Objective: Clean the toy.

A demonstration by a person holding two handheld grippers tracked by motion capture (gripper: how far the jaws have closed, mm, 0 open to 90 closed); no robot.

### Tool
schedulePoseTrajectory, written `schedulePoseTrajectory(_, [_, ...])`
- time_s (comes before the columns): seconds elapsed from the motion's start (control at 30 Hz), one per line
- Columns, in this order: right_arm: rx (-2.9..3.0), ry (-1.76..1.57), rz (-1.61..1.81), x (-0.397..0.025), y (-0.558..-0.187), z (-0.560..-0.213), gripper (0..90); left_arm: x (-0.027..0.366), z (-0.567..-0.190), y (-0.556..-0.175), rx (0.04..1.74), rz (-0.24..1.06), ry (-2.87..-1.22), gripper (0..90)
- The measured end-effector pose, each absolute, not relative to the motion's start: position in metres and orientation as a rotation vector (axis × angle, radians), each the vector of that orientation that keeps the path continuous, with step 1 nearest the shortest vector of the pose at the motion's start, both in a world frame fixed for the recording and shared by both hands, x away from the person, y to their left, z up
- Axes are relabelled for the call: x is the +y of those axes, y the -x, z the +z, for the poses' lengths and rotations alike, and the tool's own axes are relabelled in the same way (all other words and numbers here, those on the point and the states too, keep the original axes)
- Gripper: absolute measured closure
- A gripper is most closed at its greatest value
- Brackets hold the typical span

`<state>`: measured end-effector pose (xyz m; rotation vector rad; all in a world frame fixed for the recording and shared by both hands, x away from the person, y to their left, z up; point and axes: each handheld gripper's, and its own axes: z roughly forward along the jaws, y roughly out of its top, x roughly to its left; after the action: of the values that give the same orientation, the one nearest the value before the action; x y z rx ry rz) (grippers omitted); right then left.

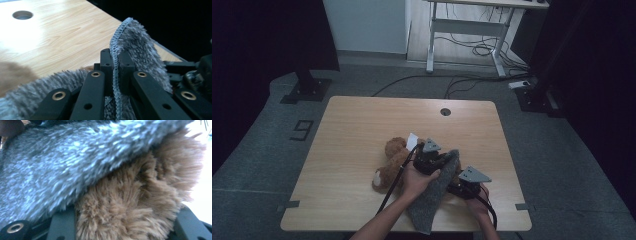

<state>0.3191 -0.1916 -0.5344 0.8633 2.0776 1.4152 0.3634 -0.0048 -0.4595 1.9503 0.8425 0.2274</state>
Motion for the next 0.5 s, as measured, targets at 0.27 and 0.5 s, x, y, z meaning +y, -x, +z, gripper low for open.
schedulePoseTrajectory(0.27, [2.081, -0.874, 1.459, -0.197, -0.316, -0.536, 48.4, 0.059, -0.470, -0.373, 0.971, 0.176, -1.954, 84.9])
schedulePoseTrajectory(0.5, [2.082, -0.890, 1.468, -0.199, -0.316, -0.537, 48.4, 0.106, -0.467, -0.374, 1.034, 0.258, -1.923, 84.7])
